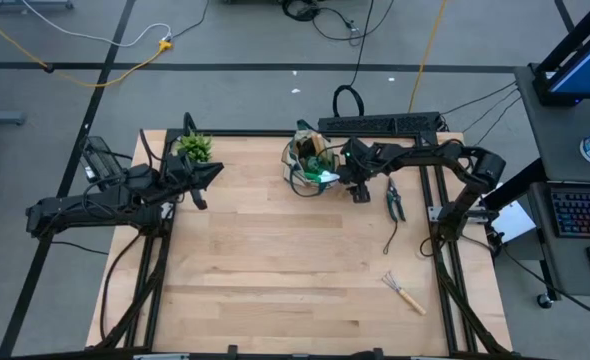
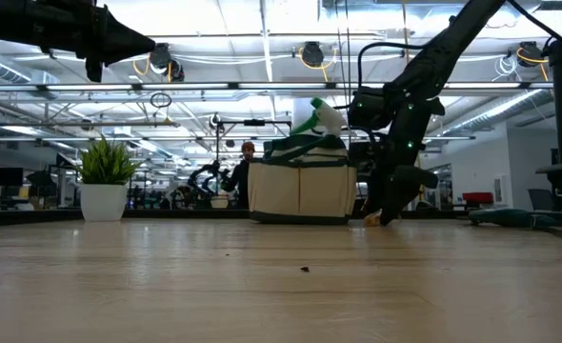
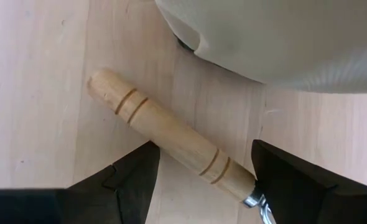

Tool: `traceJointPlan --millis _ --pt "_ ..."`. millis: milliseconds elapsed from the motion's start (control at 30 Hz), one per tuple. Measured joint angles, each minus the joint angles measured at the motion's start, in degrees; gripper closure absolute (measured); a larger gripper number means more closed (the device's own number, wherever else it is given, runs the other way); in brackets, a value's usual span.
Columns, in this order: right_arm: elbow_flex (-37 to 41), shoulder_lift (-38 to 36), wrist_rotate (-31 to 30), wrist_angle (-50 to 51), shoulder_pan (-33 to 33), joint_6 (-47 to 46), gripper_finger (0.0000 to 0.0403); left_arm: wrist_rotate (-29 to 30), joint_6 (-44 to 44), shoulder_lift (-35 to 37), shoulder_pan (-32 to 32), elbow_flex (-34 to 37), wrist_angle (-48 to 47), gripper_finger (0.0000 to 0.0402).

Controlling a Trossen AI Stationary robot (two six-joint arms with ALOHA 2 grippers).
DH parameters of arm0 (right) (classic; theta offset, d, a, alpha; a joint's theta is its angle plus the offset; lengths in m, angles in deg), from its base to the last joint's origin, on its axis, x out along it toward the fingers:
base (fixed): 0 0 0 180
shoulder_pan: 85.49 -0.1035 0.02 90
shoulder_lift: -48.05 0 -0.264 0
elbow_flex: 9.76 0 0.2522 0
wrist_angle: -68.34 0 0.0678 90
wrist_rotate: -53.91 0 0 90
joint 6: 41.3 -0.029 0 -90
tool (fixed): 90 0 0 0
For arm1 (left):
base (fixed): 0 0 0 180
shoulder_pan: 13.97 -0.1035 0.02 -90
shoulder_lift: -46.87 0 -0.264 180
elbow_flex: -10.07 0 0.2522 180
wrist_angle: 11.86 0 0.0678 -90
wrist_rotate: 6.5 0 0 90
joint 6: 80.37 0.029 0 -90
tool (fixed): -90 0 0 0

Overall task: Pick & Place Garden tools in Gardening bag
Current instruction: Put the top brown hand rake into the gardening bag

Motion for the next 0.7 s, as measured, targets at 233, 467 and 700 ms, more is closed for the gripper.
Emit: traceJointPlan --millis 233,467,700 --pt "-0.07 0.0 -1.32 3.09 0.0 -1.31 0.0181 0.0 0.04 0.0 0.0 0.0 0.0 0.0389" --pt "-0.04 0.0 -1.31 3.91 -0.31 -2.92 0.0231 0.0 0.13 0.0 -0.01 -0.01 -0.01 0.0397" --pt "-0.02 0.0 -1.35 5.32 -0.31 -5.12 0.0259 0.0 0.37 0.0 -0.01 -0.01 0.0 0.0367"
